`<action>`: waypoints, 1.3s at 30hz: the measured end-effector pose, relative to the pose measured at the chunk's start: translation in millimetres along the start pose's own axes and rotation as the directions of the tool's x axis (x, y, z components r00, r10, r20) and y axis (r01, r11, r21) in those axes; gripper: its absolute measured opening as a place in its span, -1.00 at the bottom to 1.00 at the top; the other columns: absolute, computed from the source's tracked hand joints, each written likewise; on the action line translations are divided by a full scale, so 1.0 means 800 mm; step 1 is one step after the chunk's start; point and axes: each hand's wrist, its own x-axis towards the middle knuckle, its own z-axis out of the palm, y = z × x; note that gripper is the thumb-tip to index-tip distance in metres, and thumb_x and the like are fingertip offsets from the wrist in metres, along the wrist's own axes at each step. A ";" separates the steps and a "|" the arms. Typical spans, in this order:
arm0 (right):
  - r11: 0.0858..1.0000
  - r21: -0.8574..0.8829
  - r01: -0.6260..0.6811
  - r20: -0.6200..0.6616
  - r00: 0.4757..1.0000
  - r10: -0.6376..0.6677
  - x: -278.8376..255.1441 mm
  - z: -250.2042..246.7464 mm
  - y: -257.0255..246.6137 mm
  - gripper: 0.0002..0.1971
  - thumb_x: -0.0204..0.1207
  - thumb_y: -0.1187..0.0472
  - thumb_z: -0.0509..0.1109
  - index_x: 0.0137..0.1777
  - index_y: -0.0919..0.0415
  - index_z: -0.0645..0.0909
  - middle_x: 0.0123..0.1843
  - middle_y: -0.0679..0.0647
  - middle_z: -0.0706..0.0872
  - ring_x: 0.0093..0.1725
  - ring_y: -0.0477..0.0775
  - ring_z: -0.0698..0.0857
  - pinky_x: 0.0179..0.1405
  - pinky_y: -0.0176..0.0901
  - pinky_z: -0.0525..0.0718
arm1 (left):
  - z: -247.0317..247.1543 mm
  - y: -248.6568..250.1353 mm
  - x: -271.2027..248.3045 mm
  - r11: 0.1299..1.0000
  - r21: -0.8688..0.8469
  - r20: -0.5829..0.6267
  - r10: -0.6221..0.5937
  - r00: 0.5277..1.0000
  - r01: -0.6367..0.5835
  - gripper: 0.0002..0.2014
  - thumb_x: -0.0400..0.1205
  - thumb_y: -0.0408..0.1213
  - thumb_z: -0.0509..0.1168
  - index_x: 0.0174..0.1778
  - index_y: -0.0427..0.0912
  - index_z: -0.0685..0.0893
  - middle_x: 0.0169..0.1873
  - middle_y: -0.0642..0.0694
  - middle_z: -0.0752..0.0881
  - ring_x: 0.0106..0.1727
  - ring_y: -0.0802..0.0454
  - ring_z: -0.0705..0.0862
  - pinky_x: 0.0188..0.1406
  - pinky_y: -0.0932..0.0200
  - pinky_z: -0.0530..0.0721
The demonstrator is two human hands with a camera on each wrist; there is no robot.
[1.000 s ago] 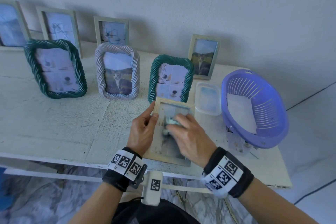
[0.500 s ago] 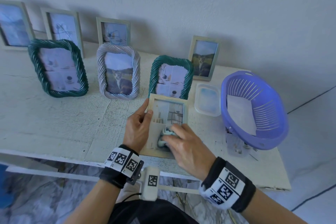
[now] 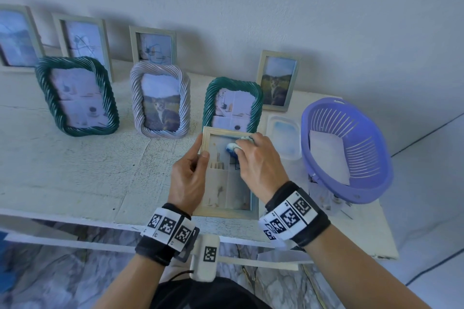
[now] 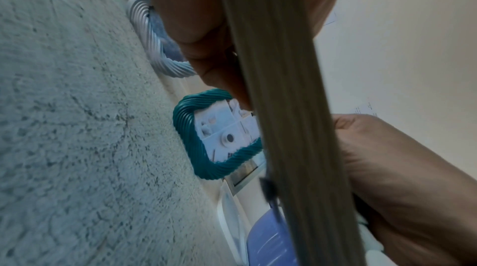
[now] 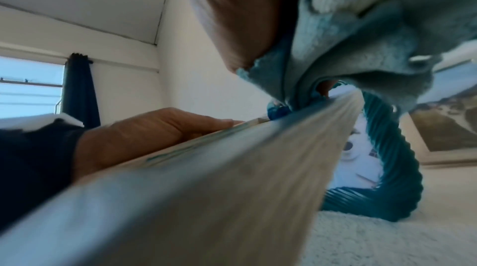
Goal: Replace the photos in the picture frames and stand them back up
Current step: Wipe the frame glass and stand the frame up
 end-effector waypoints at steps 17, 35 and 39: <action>0.935 0.229 0.270 0.327 0.884 -0.335 -0.071 -0.010 -0.004 -0.83 0.59 0.32 0.37 0.13 0.22 0.72 0.03 0.06 0.57 -0.03 -0.02 0.54 0.04 -0.45 0.45 | -0.016 -0.002 0.002 0.999 0.040 -0.023 -0.002 1.000 0.003 -0.59 0.75 -0.31 0.20 0.51 0.09 0.41 -0.37 -0.20 0.56 -0.38 -0.02 0.45 -0.43 0.01 0.49; 0.973 -0.098 0.211 -0.019 0.977 -0.214 -0.023 -0.002 0.010 -0.83 0.35 0.48 0.53 -0.13 0.25 0.69 -0.20 0.11 0.60 -0.21 0.04 0.48 -0.25 -0.05 0.63 | -0.003 -0.004 -0.010 0.999 0.050 -0.004 0.015 1.000 -0.015 -0.57 0.74 -0.26 0.21 0.57 0.01 0.42 -0.42 -0.13 0.48 -0.46 0.08 0.36 -0.48 0.15 0.38; 0.985 0.134 0.108 -0.077 0.992 -0.099 -0.006 -0.016 0.018 -0.82 0.58 0.30 0.35 0.12 0.26 0.71 -0.09 0.11 0.56 -0.20 0.13 0.59 -0.18 -0.08 0.62 | -0.008 -0.007 -0.014 0.999 0.052 0.009 0.004 1.000 -0.005 -0.57 0.75 -0.24 0.19 0.57 0.02 0.39 -0.36 -0.23 0.58 -0.40 0.01 0.45 -0.40 0.09 0.47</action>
